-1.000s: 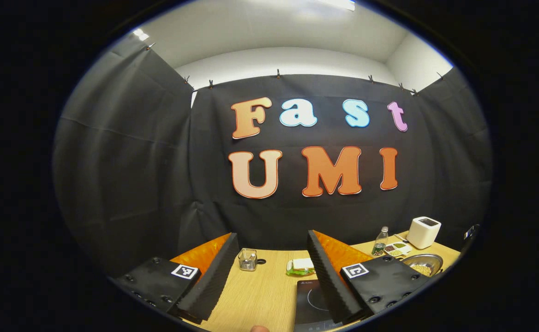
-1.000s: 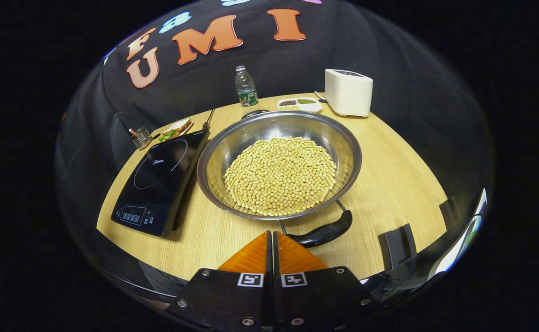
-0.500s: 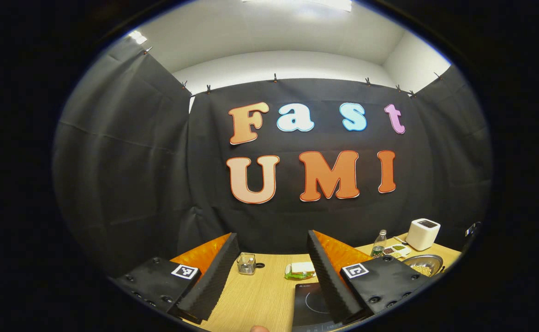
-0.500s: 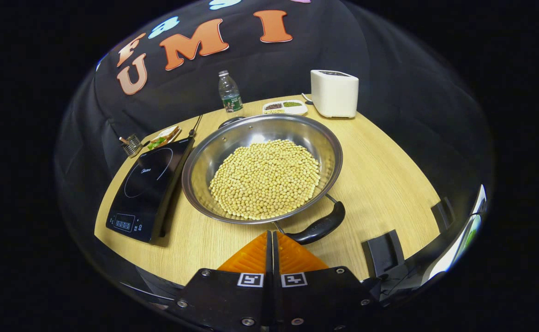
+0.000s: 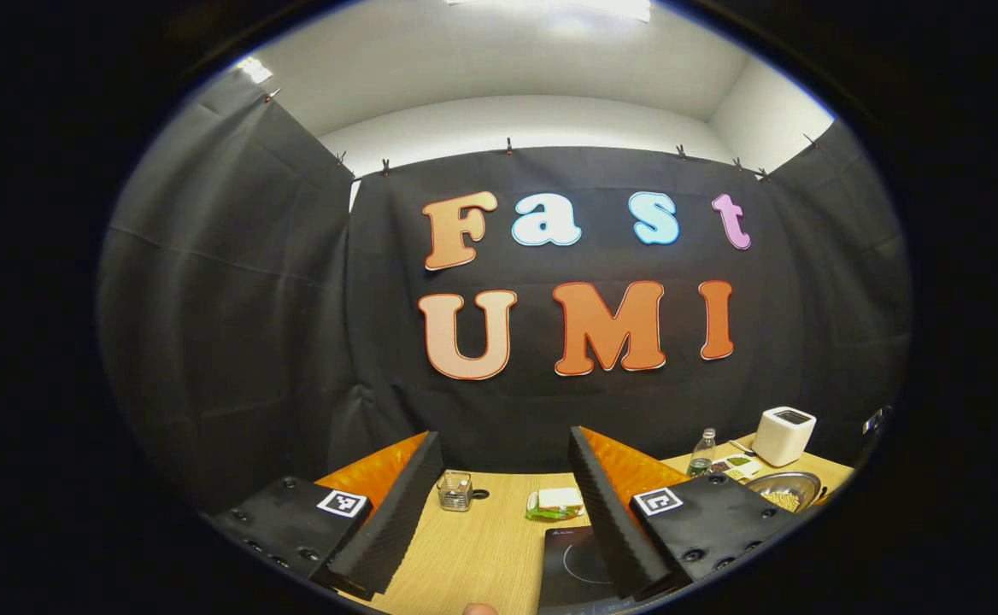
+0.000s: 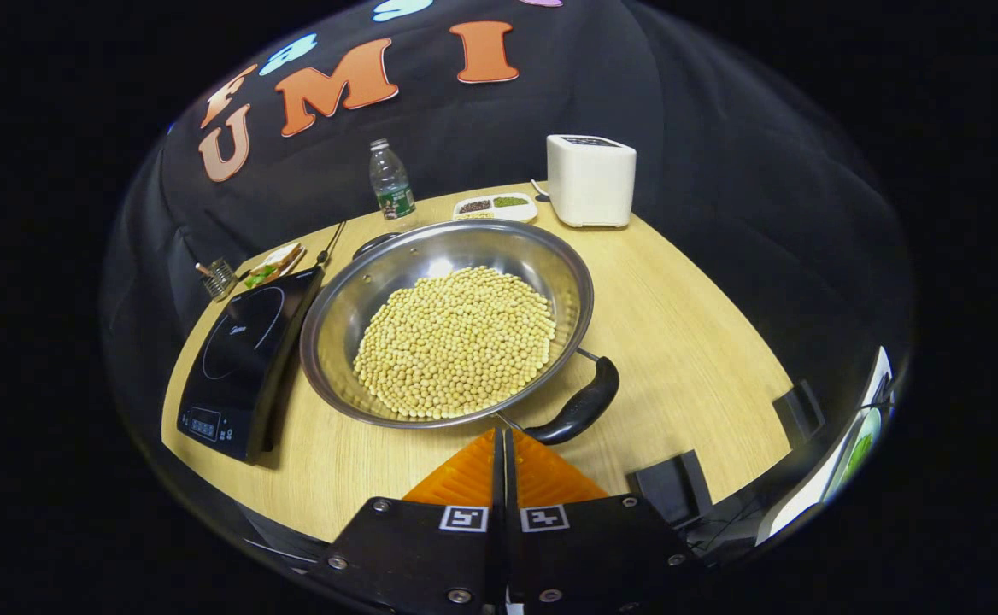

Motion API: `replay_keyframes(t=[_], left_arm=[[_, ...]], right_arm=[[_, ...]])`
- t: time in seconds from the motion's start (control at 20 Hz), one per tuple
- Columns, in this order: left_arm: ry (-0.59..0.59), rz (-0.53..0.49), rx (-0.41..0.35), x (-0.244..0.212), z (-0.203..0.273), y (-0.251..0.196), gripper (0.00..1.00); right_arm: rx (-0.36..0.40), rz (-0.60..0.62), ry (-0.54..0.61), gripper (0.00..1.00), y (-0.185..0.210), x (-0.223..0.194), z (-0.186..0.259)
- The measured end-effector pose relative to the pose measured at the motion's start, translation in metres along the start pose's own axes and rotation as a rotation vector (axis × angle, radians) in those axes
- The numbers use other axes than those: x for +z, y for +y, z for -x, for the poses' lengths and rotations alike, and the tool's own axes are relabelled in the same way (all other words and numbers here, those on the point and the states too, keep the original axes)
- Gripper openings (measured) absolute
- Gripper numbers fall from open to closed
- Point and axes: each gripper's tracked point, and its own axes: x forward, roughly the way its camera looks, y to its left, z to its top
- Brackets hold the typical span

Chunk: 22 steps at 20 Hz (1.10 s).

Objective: First push the handle of the pot to place it horizontally, then grasp the pot with both hands and set it on the induction cooktop.

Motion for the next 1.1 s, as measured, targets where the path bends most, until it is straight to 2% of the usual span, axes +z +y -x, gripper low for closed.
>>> replay_keyframes(t=[0.55,1.1], left_arm=[[0.002,-0.011,0.003,-0.003,-0.013,-0.008,0.98],[0.010,-0.025,-0.027,-0.006,-0.024,-0.029,0.98]], right_arm=[[-0.073,0.006,-0.029,0.00,-0.031,0.027,-0.022],[-0.111,-0.001,-0.052,0.00,-0.052,0.055,-0.045]])
